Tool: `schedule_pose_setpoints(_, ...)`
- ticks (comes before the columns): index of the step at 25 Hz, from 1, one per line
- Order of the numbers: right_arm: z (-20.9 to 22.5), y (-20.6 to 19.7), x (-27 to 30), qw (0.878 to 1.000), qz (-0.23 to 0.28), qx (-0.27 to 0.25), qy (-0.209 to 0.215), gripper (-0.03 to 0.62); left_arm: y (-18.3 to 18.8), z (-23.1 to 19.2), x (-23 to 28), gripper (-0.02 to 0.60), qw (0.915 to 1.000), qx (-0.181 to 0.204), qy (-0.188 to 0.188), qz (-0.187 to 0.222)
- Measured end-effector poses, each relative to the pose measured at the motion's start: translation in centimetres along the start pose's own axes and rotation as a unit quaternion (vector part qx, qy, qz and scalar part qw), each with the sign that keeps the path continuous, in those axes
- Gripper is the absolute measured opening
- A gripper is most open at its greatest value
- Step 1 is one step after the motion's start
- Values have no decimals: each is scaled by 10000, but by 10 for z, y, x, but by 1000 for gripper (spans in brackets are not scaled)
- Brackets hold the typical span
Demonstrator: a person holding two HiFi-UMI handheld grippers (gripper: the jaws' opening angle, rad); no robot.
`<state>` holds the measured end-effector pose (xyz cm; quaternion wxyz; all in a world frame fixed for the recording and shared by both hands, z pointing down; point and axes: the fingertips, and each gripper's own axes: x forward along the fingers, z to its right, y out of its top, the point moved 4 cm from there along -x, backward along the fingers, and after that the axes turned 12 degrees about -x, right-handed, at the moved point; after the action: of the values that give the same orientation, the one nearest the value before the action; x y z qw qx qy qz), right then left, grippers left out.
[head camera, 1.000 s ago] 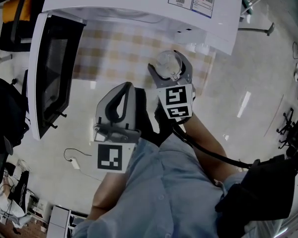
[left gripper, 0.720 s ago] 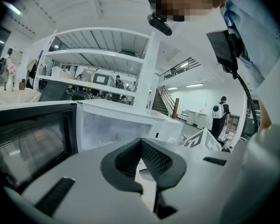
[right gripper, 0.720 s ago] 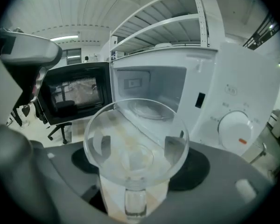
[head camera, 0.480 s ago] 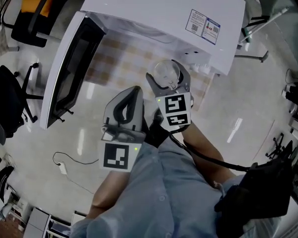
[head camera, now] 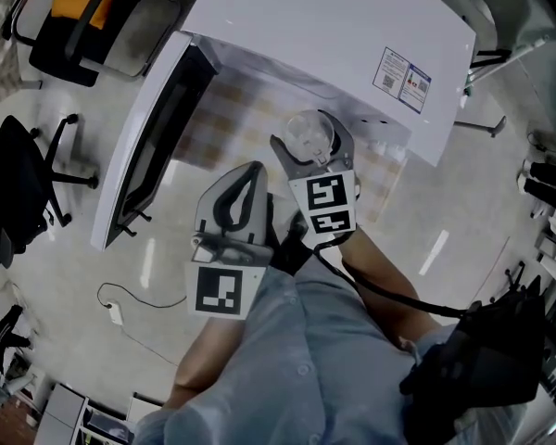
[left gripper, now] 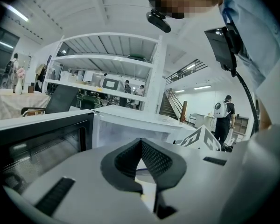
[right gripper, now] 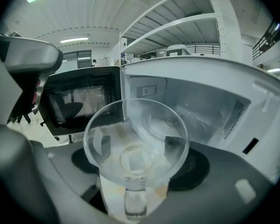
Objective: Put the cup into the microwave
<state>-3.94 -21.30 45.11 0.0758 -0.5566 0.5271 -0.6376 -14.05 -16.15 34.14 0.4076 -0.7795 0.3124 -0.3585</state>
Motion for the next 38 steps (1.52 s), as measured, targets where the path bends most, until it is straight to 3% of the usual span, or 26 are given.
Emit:
schedule_pose_setpoints(18, 36, 28, 49, 9992, -223, 169, -300, 371, 33, -34, 49, 5, 9995, -64, -286, -136)
schedule_pose_setpoints(31, 63, 23, 87, 9974, -399, 394, -449, 373, 40, -48, 82, 5, 9988, -77, -347, -342)
schedule_pose_setpoints(38, 67, 27, 97, 9974, -220, 295, -618, 373, 38, -58, 89, 5, 9984, -88, -270, -493)
